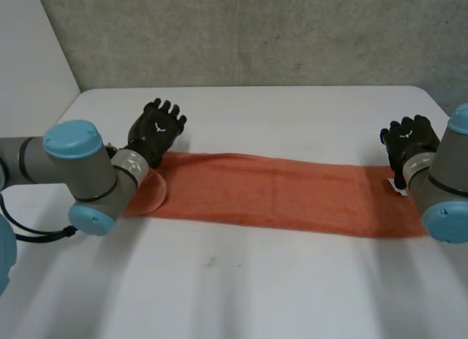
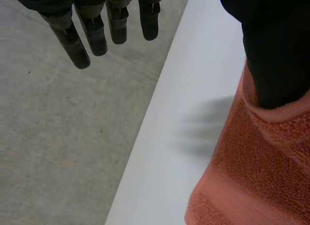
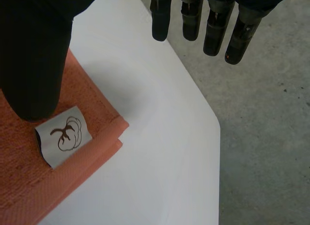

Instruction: Fold the laundry

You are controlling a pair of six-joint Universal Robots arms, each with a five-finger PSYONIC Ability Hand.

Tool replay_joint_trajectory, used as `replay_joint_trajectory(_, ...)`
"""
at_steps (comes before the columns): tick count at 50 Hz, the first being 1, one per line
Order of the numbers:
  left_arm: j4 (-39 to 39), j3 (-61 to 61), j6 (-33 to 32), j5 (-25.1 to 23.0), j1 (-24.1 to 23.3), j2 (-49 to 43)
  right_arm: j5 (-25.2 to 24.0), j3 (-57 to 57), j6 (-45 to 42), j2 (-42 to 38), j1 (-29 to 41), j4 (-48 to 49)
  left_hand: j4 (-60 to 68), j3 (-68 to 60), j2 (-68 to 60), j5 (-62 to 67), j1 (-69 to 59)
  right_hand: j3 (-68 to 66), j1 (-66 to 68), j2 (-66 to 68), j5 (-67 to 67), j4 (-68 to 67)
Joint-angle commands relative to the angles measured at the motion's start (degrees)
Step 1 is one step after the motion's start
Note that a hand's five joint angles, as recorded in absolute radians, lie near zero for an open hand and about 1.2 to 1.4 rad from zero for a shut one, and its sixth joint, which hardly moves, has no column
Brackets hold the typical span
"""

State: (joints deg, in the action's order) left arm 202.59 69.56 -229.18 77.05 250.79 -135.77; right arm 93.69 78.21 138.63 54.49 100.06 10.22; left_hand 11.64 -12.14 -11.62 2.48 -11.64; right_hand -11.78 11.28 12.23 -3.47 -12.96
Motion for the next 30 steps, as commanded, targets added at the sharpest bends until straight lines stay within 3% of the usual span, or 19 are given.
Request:
replay_joint_trajectory(1, -0.4, 2.2, 0.4, 0.1, 0.0, 3.9, -0.4, 3.5, 1.3, 3.2, 0.0, -0.2, -1.4, 1.9, 1.4, -2.3, 1.4, 1.8, -1.3, -2.2, 3.5, 3.0)
replay_joint_trajectory(6, -3.8, 4.3, 3.6, -0.4, 0.3, 8.1, -0.7, 5.9, 1.3, 4.7, 0.0, -0.2, -0.9, 1.4, 0.9, -1.8, 0.9, 1.8, -1.3, -2.2, 3.5, 3.0)
replay_joint_trajectory(14, -11.0, 4.5, 22.7, -2.6, 0.6, 11.6, -0.9, 8.4, 1.3, 5.4, 0.0, -0.1, 2.3, -1.8, -2.3, 1.4, -2.3, 1.8, -1.3, -2.2, 3.5, 3.0)
replay_joint_trajectory(21, -11.7, 3.1, 21.8, -0.4, 0.8, 8.9, -2.5, 10.4, 1.5, 5.2, -0.1, 0.0, 9.8, -9.3, -9.9, 9.0, -9.8, 1.8, -1.3, -2.2, 3.5, 3.0)
replay_joint_trajectory(22, -11.9, 2.8, 20.3, 3.5, 1.1, 7.7, -2.8, 10.6, 1.5, 5.2, -0.2, 0.0, 10.7, -10.2, -10.7, 9.8, -10.7, 1.8, -1.3, -2.2, 3.5, 3.0)
replay_joint_trajectory(24, -11.8, 2.7, 19.6, 5.6, 1.1, 7.4, -3.0, 10.7, 1.5, 5.2, -0.3, -0.1, 10.7, -10.2, -10.7, 9.8, -10.7, 1.8, -1.3, -2.2, 3.5, 3.0)
replay_joint_trajectory(30, -12.3, 2.1, 17.5, 8.0, 1.0, 5.2, -3.2, 11.1, 1.5, 5.2, -0.3, -0.1, 11.2, -10.7, -11.2, 10.3, -11.2, 1.8, -1.3, -2.2, 3.5, 3.0)
